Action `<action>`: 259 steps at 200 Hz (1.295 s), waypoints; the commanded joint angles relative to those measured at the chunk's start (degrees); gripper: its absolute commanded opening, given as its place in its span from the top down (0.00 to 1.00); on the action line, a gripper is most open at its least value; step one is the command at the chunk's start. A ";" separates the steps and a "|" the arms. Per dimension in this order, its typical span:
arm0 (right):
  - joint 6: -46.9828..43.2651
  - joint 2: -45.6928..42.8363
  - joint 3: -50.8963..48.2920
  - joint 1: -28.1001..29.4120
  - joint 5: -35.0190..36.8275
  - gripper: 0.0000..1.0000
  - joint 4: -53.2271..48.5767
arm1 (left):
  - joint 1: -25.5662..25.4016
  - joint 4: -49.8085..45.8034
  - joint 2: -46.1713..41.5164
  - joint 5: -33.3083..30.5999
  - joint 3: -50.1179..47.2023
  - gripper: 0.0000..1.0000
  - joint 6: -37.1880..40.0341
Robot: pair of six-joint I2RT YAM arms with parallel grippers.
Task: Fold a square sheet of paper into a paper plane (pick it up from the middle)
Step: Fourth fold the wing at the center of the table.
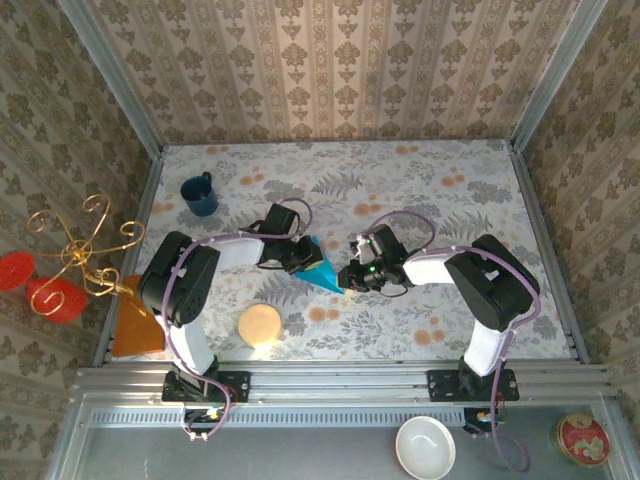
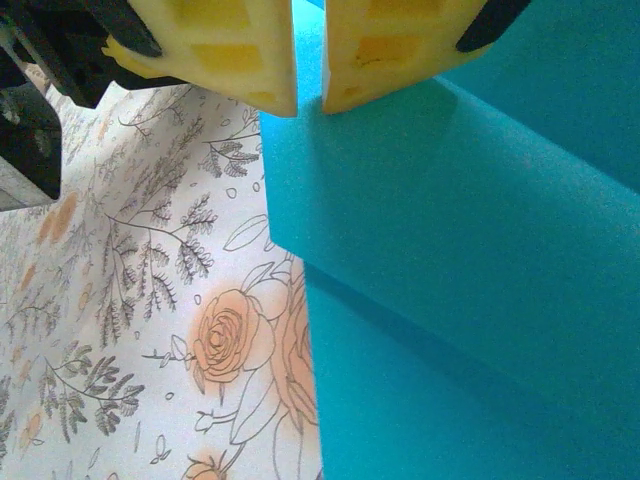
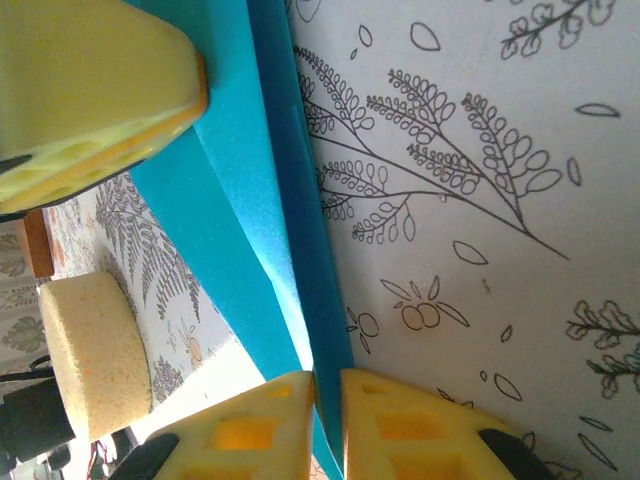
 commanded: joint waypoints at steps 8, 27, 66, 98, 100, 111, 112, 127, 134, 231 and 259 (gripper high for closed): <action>0.41 2.25 0.03 -0.11 1.02 0.82 -4.14 | 0.19 -0.70 1.20 0.43 2.07 0.84 1.05; 0.41 1.78 -0.06 -0.11 1.19 0.80 -4.08 | 0.19 -0.88 1.56 0.56 2.38 0.84 1.29; 2.58 -2.68 -1.18 -0.28 1.63 0.68 -1.97 | 0.19 -1.59 2.18 0.48 2.56 0.84 1.58; 2.31 -7.19 -1.29 -0.28 4.89 0.62 -5.47 | 0.28 -1.63 2.18 0.89 2.82 0.84 1.92; 2.28 -7.45 -1.29 -0.28 5.00 0.62 -5.56 | 0.28 -1.70 2.18 0.91 2.83 0.84 1.99; 2.12 -8.77 -1.47 -0.28 5.41 0.62 -5.76 | 0.28 -1.72 2.18 0.99 2.87 0.84 2.10; 2.06 -8.89 -1.47 -0.28 5.41 0.63 -5.76 | 0.28 -1.72 2.18 1.00 2.87 0.84 2.10; 1.36 -9.86 -0.94 -0.11 4.83 0.66 -6.02 | 0.28 -1.77 2.18 1.07 2.86 0.84 2.19; 0.99 -9.81 -0.28 0.13 4.12 0.68 -6.32 | 0.28 -1.76 2.18 1.01 2.79 0.84 2.18; -0.77 -1.13 7.62 3.76 0.90 0.82 -8.53 | 0.37 -1.50 2.36 1.52 2.60 0.84 2.18; -0.98 -0.06 7.54 3.76 1.84 0.83 -9.47 | 0.37 -1.63 2.40 1.27 2.52 0.84 2.06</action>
